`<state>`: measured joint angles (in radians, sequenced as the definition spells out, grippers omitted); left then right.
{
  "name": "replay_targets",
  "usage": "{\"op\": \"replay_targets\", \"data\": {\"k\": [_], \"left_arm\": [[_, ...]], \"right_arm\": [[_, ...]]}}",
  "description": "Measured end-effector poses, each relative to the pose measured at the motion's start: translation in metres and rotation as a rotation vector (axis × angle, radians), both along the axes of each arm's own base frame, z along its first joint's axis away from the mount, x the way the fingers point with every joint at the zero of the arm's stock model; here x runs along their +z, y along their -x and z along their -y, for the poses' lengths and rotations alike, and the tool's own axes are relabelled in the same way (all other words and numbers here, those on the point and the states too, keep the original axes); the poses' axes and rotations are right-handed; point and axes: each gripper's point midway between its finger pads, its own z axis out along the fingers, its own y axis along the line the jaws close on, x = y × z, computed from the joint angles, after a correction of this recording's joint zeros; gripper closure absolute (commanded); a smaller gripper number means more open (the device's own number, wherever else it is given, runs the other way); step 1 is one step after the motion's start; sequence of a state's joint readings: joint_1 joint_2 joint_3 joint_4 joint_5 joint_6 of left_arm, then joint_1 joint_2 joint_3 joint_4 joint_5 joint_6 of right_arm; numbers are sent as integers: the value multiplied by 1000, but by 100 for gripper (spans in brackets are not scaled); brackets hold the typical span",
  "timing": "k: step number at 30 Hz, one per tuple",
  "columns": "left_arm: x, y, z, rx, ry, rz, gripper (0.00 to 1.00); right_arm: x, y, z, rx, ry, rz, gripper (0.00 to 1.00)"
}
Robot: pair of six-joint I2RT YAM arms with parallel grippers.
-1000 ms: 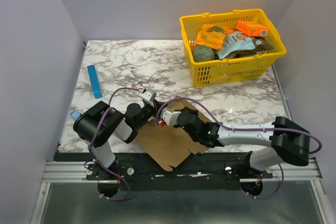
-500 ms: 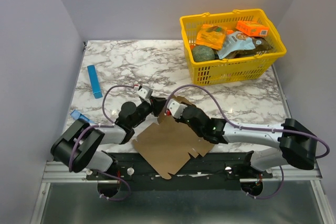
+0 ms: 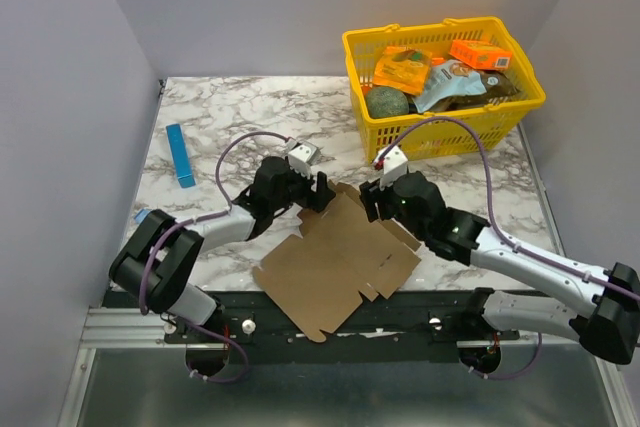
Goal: Fold the paper box
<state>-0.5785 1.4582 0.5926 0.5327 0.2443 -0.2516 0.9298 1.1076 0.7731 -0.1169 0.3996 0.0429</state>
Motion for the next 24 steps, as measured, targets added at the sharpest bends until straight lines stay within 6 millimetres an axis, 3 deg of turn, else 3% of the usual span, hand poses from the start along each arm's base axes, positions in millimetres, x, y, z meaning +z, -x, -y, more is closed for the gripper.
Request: {"op": "replay_targets", "data": {"k": [6, 10, 15, 18, 19, 21, 24], "left_arm": [[-23, -13, 8, -31, -110, -91, 22], [-34, -14, 8, -40, -151, -124, 43], [-44, -9, 6, -54, -176, -153, 53], [-52, -6, 6, -67, -186, -174, 72], [-55, -4, 6, -73, -188, -184, 86], [-58, -2, 7, -83, -188, -198, 99], [-57, 1, 9, -95, -174, -183, 100]], "right_arm": [[13, 4, 12, -59, -163, -48, 25], [7, 11, 14, -65, -207, -94, 25], [7, 20, 12, -72, -272, -147, 24], [10, 24, 10, -81, -325, -176, 24], [10, 25, 9, -86, -342, -187, 24], [10, 27, 9, -97, -370, -210, 25], [9, 32, 6, -107, -408, -253, 26]]}}
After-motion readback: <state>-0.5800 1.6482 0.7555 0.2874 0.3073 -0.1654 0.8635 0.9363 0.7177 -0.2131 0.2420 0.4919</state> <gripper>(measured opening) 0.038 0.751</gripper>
